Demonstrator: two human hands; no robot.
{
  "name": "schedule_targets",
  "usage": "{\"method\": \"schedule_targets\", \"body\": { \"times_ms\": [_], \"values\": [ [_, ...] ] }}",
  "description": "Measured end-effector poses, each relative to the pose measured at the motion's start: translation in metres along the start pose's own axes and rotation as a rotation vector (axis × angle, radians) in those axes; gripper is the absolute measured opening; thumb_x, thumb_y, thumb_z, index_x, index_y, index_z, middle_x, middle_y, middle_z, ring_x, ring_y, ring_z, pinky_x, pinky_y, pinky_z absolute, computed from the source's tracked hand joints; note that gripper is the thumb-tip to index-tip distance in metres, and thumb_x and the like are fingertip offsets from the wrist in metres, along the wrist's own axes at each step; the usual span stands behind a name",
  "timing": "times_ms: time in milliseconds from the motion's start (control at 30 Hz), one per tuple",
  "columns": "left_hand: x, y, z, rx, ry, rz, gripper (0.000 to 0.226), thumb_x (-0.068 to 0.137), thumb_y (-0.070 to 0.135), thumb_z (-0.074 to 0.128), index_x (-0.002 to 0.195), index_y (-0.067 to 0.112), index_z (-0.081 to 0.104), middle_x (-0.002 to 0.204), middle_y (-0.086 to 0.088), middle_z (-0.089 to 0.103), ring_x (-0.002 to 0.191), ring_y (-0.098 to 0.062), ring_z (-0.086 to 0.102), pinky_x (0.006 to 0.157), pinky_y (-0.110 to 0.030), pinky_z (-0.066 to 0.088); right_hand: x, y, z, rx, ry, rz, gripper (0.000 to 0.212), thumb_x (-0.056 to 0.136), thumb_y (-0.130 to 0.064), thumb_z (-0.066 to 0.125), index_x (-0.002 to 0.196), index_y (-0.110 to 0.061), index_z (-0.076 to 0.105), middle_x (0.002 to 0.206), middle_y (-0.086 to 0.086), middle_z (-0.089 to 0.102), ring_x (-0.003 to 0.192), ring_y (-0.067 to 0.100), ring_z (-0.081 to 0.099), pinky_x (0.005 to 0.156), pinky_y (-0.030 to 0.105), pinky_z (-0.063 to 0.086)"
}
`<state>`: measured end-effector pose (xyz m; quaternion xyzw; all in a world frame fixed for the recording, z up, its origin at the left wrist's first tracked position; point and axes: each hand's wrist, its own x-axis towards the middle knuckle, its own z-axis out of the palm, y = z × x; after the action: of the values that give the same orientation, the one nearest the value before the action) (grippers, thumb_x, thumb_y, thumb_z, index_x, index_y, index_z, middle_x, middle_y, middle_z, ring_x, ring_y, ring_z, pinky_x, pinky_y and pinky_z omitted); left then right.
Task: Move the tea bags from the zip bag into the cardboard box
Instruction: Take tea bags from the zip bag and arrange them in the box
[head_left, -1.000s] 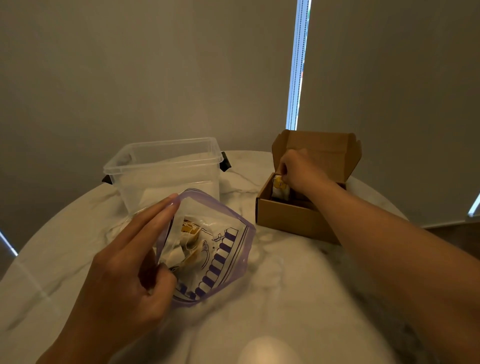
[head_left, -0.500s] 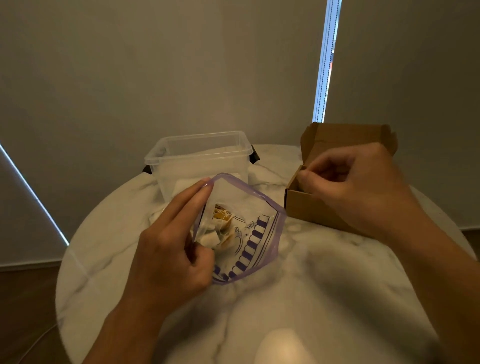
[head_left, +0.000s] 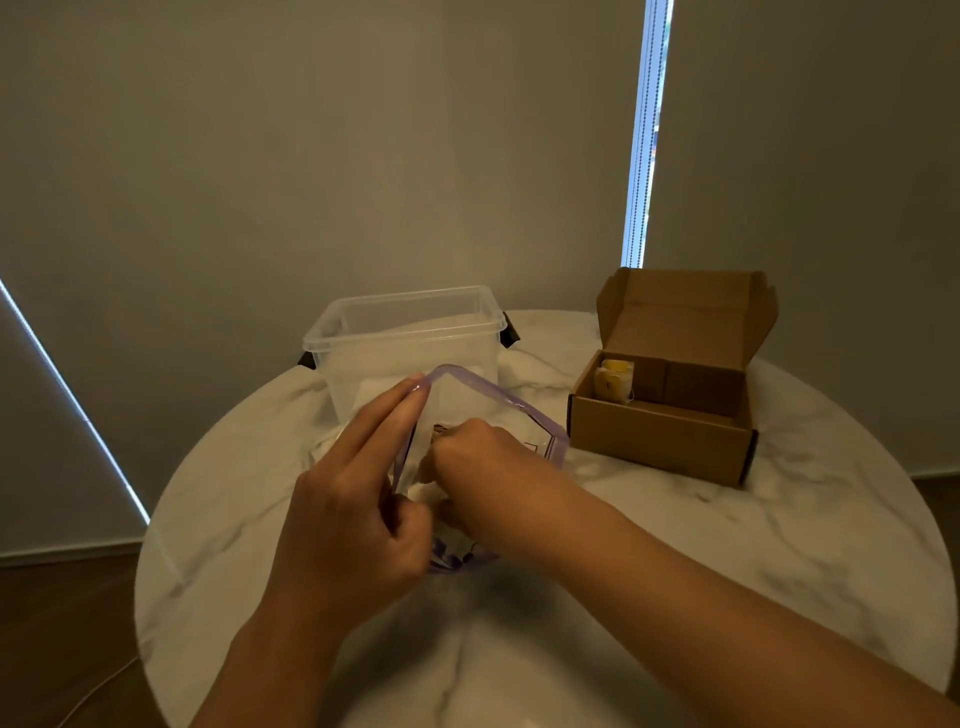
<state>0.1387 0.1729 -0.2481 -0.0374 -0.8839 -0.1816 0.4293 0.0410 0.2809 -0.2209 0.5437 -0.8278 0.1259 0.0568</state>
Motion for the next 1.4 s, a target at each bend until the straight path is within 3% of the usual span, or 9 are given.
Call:
{"method": "schedule_targets", "body": {
  "times_ms": [133, 233, 400, 567, 733, 900, 1067, 1267, 1400],
  "values": [
    [-0.001, -0.003, 0.000, -0.015, 0.000, -0.003, 0.078, 0.071, 0.004, 0.057, 0.147, 0.015, 0.045, 0.149, 0.004, 0.048, 0.131, -0.010, 0.051, 0.103, -0.019, 0.046, 0.003, 0.002, 0.007, 0.016, 0.032, -0.023, 0.020, 0.091, -0.013, 0.064, 0.111, -0.011, 0.069, 0.106, 0.010, 0.063, 0.091, 0.025, 0.062, 0.074, 0.028, 0.047],
    [-0.001, -0.003, 0.000, -0.014, 0.005, -0.004, 0.071, 0.076, 0.014, 0.051, 0.147, 0.014, 0.046, 0.148, 0.004, 0.049, 0.130, -0.011, 0.052, 0.101, -0.020, 0.048, 0.002, 0.007, 0.009, 0.007, 0.050, -0.032, 0.016, 0.092, -0.014, 0.063, 0.106, -0.013, 0.071, 0.099, 0.008, 0.065, 0.085, 0.023, 0.062, 0.069, 0.025, 0.045],
    [-0.002, -0.003, 0.000, -0.013, -0.003, -0.017, 0.069, 0.078, 0.022, 0.048, 0.147, 0.013, 0.046, 0.147, 0.001, 0.050, 0.126, -0.013, 0.055, 0.098, -0.020, 0.048, -0.001, 0.012, 0.005, 0.028, 0.061, 0.005, 0.016, 0.091, -0.017, 0.066, 0.104, -0.019, 0.074, 0.098, 0.003, 0.068, 0.082, 0.019, 0.061, 0.077, 0.029, 0.055],
    [-0.002, -0.003, 0.000, -0.009, -0.010, -0.028, 0.069, 0.079, 0.019, 0.051, 0.147, 0.016, 0.045, 0.148, 0.002, 0.049, 0.124, -0.010, 0.054, 0.095, -0.011, 0.046, -0.023, 0.007, -0.023, 0.120, 0.069, 0.086, 0.026, 0.092, -0.023, 0.065, 0.117, -0.024, 0.070, 0.113, 0.000, 0.069, 0.102, 0.018, 0.062, 0.093, 0.030, 0.052],
    [0.000, 0.001, -0.001, -0.015, -0.004, -0.018, 0.069, 0.079, 0.028, 0.048, 0.147, 0.017, 0.044, 0.147, 0.001, 0.050, 0.121, -0.010, 0.055, 0.087, -0.019, 0.054, -0.058, 0.011, -0.054, 0.443, 0.289, 0.139, 0.014, 0.085, -0.020, 0.072, 0.098, -0.023, 0.076, 0.085, -0.010, 0.072, 0.076, 0.001, 0.065, 0.071, 0.015, 0.056],
    [0.001, 0.002, -0.001, -0.005, -0.021, -0.020, 0.070, 0.076, 0.013, 0.056, 0.145, 0.015, 0.046, 0.145, 0.001, 0.051, 0.116, -0.002, 0.052, 0.080, -0.007, 0.051, -0.077, 0.034, -0.079, 0.742, 0.292, 0.152, 0.013, 0.079, -0.014, 0.075, 0.091, -0.017, 0.077, 0.079, -0.004, 0.075, 0.073, 0.010, 0.072, 0.064, 0.022, 0.059],
    [0.001, 0.004, -0.001, -0.036, -0.038, -0.033, 0.075, 0.071, 0.008, 0.057, 0.145, 0.013, 0.047, 0.144, 0.004, 0.050, 0.090, -0.004, 0.062, 0.066, -0.004, 0.051, -0.090, 0.077, -0.100, 0.841, 0.433, 0.263, 0.015, 0.074, -0.004, 0.077, 0.087, -0.012, 0.074, 0.077, 0.005, 0.075, 0.069, 0.017, 0.073, 0.060, 0.025, 0.058],
    [0.004, 0.000, 0.000, -0.032, -0.034, 0.012, 0.073, 0.075, 0.026, 0.045, 0.147, 0.016, 0.045, 0.147, 0.008, 0.048, 0.099, -0.002, 0.059, 0.066, -0.011, 0.054, -0.071, 0.159, -0.111, 0.676, 0.533, 0.502, 0.011, 0.080, -0.005, 0.076, 0.086, -0.013, 0.072, 0.080, 0.012, 0.074, 0.073, 0.026, 0.072, 0.070, 0.039, 0.060],
    [0.005, 0.002, 0.000, -0.038, -0.036, 0.022, 0.072, 0.075, 0.026, 0.043, 0.146, 0.015, 0.047, 0.147, 0.008, 0.049, 0.105, 0.009, 0.056, 0.069, -0.010, 0.054, -0.046, 0.188, -0.094, 0.463, 0.417, 0.613, 0.010, 0.086, -0.009, 0.072, 0.089, -0.019, 0.070, 0.086, 0.004, 0.071, 0.067, 0.015, 0.070, 0.063, 0.027, 0.059]
  ]
}}
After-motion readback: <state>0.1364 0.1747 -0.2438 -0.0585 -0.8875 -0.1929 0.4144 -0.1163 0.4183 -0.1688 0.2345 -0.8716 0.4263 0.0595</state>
